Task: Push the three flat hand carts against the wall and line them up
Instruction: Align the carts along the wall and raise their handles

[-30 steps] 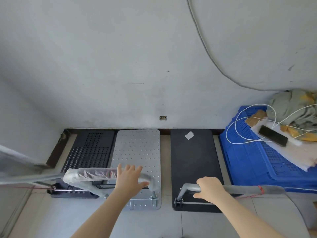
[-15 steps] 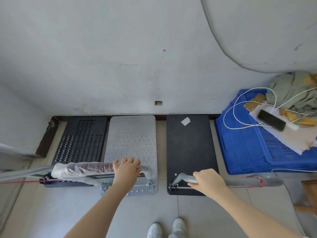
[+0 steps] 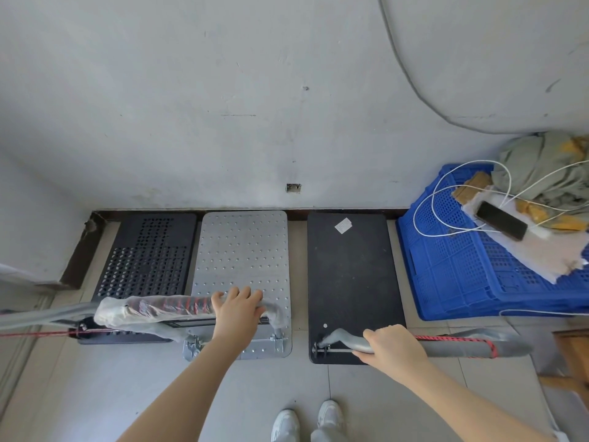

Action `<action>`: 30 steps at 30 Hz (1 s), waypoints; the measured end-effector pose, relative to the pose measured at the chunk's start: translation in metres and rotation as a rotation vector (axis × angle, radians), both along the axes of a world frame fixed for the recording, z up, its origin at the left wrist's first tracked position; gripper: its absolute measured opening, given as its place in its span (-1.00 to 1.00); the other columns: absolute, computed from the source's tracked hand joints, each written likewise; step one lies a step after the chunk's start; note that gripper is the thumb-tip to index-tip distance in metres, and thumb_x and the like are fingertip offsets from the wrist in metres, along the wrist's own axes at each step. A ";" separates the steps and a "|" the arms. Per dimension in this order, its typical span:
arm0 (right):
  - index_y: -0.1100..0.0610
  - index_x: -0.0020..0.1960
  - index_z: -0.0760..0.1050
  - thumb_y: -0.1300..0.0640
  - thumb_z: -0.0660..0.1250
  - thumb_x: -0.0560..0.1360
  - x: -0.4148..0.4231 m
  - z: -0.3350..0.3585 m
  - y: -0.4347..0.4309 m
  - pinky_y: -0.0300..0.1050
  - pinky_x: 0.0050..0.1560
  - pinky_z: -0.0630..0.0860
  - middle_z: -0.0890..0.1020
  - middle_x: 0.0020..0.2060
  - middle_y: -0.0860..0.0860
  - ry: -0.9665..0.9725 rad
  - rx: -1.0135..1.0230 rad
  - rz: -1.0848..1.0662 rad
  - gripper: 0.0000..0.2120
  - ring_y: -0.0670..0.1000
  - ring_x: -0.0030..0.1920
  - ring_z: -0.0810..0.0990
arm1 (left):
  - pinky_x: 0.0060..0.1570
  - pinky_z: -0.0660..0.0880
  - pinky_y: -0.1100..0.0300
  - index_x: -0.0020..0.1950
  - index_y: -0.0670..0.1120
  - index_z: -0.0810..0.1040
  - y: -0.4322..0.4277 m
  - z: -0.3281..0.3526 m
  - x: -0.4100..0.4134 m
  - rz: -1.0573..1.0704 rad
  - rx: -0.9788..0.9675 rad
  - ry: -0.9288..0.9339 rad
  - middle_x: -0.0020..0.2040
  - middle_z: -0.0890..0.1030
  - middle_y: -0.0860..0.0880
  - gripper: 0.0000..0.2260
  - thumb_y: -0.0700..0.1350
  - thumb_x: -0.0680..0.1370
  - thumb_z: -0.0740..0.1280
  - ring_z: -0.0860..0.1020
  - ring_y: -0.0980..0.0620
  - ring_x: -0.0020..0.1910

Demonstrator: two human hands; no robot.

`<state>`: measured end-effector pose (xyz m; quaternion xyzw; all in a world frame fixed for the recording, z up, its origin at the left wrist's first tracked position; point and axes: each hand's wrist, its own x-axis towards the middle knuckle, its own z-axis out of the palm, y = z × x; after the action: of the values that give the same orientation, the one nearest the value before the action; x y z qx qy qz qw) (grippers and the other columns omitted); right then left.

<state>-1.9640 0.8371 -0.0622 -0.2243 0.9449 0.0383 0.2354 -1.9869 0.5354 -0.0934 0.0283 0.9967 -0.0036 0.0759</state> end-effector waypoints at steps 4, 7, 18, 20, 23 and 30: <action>0.15 0.11 0.51 -0.18 0.12 0.57 0.010 -0.002 0.002 -0.06 0.00 0.55 0.70 -0.06 0.07 0.007 0.003 0.015 -0.57 0.08 -0.05 0.68 | -0.17 0.46 -0.11 -0.27 0.02 0.54 0.000 -0.002 0.001 0.000 0.001 0.009 -0.40 0.49 0.05 -0.72 -0.13 0.20 0.61 0.51 -0.06 -0.39; 0.09 -0.17 0.58 -0.25 0.34 0.41 0.017 0.000 0.000 -0.14 -0.35 0.56 0.68 -0.40 0.02 -0.024 0.036 0.039 -0.61 -0.02 -0.38 0.68 | -0.18 0.47 -0.10 -0.28 0.03 0.54 0.000 -0.004 0.000 -0.009 -0.009 0.027 -0.41 0.49 0.07 -0.73 -0.12 0.20 0.61 0.50 -0.04 -0.40; 0.19 0.03 0.54 -0.11 0.19 0.56 -0.007 0.002 -0.034 -0.10 -0.19 0.34 0.69 -0.08 0.11 0.003 -0.007 -0.022 -0.63 0.14 -0.07 0.66 | -0.21 0.48 -0.08 -0.29 0.02 0.51 0.000 -0.011 0.016 -0.018 -0.011 0.081 -0.40 0.48 0.07 -0.70 -0.09 0.18 0.62 0.49 -0.03 -0.40; 0.17 0.05 0.53 -0.10 0.17 0.56 -0.013 0.006 -0.035 -0.11 -0.20 0.30 0.68 -0.05 0.10 0.014 0.015 -0.002 -0.64 0.12 -0.09 0.64 | -0.21 0.47 -0.07 -0.28 0.03 0.51 0.000 -0.012 0.017 -0.019 -0.017 0.079 -0.40 0.48 0.08 -0.69 -0.08 0.17 0.62 0.50 -0.02 -0.39; 0.16 0.05 0.52 -0.10 0.16 0.57 -0.015 0.002 -0.038 -0.12 -0.21 0.30 0.68 -0.05 0.09 -0.025 0.011 0.011 -0.65 0.10 -0.12 0.63 | -0.24 0.50 -0.07 -0.27 0.05 0.54 0.000 -0.010 0.017 -0.014 -0.039 0.073 -0.39 0.50 0.09 -0.69 -0.05 0.14 0.62 0.51 -0.01 -0.38; 0.11 -0.02 0.51 -0.13 0.16 0.56 -0.026 0.000 -0.049 -0.12 -0.21 0.30 0.68 -0.06 0.07 -0.005 0.021 -0.005 -0.67 0.11 -0.06 0.65 | -0.24 0.50 -0.06 -0.28 0.05 0.53 0.002 -0.006 0.018 -0.007 -0.034 0.044 -0.39 0.50 0.09 -0.68 -0.04 0.13 0.63 0.51 0.01 -0.38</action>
<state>-1.9898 0.7881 -0.0617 -0.2198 0.9443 0.0470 0.2404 -1.9691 0.5371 -0.0991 0.0304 0.9978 -0.0213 0.0545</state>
